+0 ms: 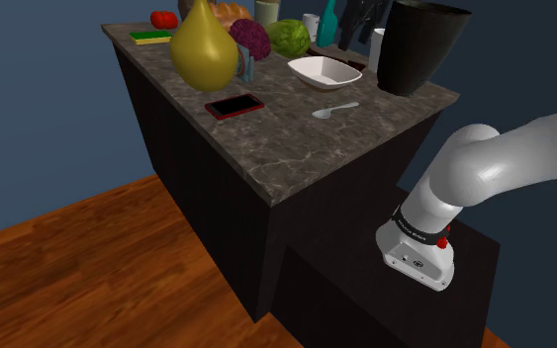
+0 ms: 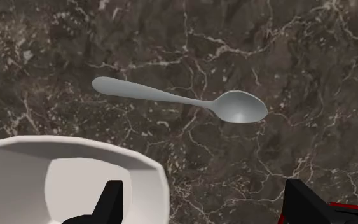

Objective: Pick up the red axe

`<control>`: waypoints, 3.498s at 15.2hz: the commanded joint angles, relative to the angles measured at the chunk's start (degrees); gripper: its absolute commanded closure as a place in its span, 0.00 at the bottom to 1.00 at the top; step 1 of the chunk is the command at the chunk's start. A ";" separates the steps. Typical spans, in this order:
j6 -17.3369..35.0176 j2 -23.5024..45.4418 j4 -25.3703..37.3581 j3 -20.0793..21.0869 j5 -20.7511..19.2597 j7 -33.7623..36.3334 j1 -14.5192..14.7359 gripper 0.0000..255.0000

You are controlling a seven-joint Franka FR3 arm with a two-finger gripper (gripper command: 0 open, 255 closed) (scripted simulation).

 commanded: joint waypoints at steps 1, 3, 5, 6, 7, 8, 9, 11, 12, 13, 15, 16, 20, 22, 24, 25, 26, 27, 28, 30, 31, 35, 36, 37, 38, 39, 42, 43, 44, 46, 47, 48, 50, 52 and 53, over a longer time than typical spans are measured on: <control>0.00 0.00 0.00 0.00 0.00 0.00 0.00 0.00; 1.26 3.06 1.19 -1.98 -1.13 -2.19 -0.57 0.00; 2.45 6.29 2.65 -3.92 -2.11 -4.35 -1.07 0.00; 3.02 7.96 3.48 -4.88 -2.53 -5.43 -1.30 0.00; 3.57 9.68 4.38 -5.82 -2.91 -6.50 -1.52 0.00; 4.09 11.44 5.35 -6.75 -3.24 -7.57 -1.72 0.00; 4.58 13.23 6.38 -7.66 -3.52 -8.65 -1.92 0.00; 5.48 16.92 8.64 -9.44 -3.92 -10.82 -2.29 0.00; 5.89 18.81 9.87 -10.32 -4.05 -11.90 -2.45 0.00; 6.25 20.75 11.18 -11.19 -4.11 -13.00 -2.62 0.00; 6.88 24.71 13.98 -12.86 -4.04 -15.23 -2.96 0.00; 7.13 26.75 15.49 -13.67 -3.92 -16.36 -3.14 0.00; 7.68 35.27 22.27 -16.66 -2.77 -21.00 -4.08 0.00; 7.63 39.77 26.15 -17.96 -1.81 -23.36 -4.73 0.00; 7.33 44.43 30.39 -19.11 -0.64 -25.73 -5.57 0.00; 7.08 46.83 32.66 -19.59 0.02 -26.90 -6.09 0.00; 6.74 49.27 35.05 -20.04 0.72 -28.06 -6.65 0.00; 6.33 51.76 37.56 -20.42 1.45 -29.19 -7.30 0.00; 5.82 54.31 40.20 -20.73 2.20 -30.29 -8.03 0.00; 4.52 59.56 45.96 -21.19 3.76 -32.39 -9.68 0.00; 3.70 62.29 49.11 -21.33 4.54 -33.36 -10.63 0.00; 1.71 69.84 57.71 -21.29 6.52 -35.58 -13.52 0.00; 2.54 69.74 56.78 -21.26 6.49 -35.54 -13.43 0.00; 3.35 69.67 55.89 -21.24 6.46 -35.50 -13.34 0.00; 4.15 69.61 55.02 -21.23 6.44 -35.46 -13.25 0.00; 4.94 69.57 54.18 -21.21 6.43 -35.42 -13.18 0.00; 6.94 69.54 52.15 -21.16 6.43 -35.34 -13.00 0.00; 6.94 69.53 52.13 -21.16 6.43 -35.34 -13.00 0.00; 7.12 69.50 51.93 -21.16 6.42 -35.34 -12.98 1.00; 7.09 69.47 51.93 -21.16 6.40 -35.32 -12.97 1.00; 7.08 69.48 51.94 -21.16 6.41 -35.32 -12.97 1.00; 7.08 69.48 51.94 -21.16 6.41 -35.32 -12.97 1.00; 7.07 69.49 51.96 -21.16 6.41 -35.33 -12.97 1.00; 7.07 69.48 51.95 -21.16 6.41 -35.33 -12.97 1.00; 6.94 69.54 52.14 -21.16 6.43 -35.34 -13.00 1.00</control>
